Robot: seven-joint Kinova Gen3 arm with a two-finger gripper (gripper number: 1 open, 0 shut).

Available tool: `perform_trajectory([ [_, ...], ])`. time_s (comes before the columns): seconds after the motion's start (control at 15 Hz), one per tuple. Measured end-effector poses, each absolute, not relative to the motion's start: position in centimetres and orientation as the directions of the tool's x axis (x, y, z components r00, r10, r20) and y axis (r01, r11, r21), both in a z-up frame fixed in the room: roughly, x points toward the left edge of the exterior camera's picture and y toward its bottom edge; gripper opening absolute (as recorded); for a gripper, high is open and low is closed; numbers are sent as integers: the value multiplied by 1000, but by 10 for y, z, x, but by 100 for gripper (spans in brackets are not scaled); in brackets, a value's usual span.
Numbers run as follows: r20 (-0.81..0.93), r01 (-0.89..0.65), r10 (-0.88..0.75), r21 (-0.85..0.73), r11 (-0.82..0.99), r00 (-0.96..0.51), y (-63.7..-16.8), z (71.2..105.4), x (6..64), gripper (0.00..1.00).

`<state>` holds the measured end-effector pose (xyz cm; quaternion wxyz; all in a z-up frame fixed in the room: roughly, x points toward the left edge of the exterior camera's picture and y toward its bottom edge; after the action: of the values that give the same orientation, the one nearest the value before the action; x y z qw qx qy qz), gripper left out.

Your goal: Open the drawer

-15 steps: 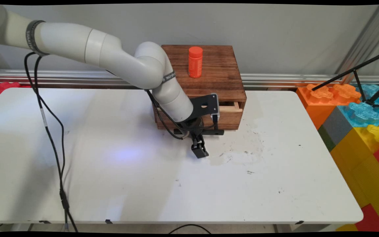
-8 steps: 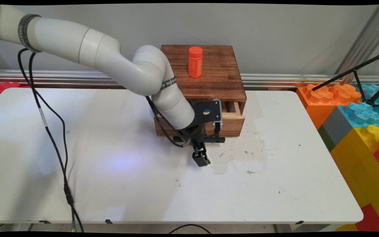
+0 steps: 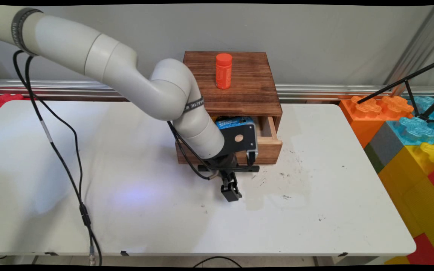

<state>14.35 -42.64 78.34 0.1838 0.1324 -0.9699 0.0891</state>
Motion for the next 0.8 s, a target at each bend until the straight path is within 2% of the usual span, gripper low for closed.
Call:
perform_trajectory([
  [0.8,351,-283,-224,-124,951,-909,-389,781,134,100],
])
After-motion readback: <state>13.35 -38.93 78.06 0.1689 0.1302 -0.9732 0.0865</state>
